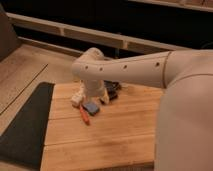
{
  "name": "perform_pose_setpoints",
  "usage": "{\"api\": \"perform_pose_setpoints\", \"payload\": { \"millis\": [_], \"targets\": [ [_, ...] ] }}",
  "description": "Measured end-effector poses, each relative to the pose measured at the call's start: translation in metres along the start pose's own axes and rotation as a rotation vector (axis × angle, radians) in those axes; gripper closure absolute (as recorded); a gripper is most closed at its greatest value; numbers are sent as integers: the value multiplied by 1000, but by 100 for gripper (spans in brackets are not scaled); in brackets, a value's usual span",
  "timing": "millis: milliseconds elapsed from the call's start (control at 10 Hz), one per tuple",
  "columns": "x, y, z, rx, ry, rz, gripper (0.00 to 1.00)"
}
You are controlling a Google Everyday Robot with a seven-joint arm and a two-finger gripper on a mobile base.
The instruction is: Push the ceramic bowl across the table
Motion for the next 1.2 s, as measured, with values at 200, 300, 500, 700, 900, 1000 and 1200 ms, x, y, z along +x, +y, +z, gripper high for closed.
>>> {"api": "perform_pose_setpoints", "payload": {
  "millis": [200,300,500,700,900,1000,1200],
  "targets": [
    [-24,-37,-15,17,-70,25,35],
    [-24,-34,-15,15,-70,20,35],
    [-23,-32,-15,11,-70,16,35],
    [-14,-33,-12,35,-61,-6,35],
    [-13,-47,6,71,-35,2,35],
    [-20,-56,16,77,-30,7,35],
    [-44,-77,44,71,-24,11,35]
  ]
}}
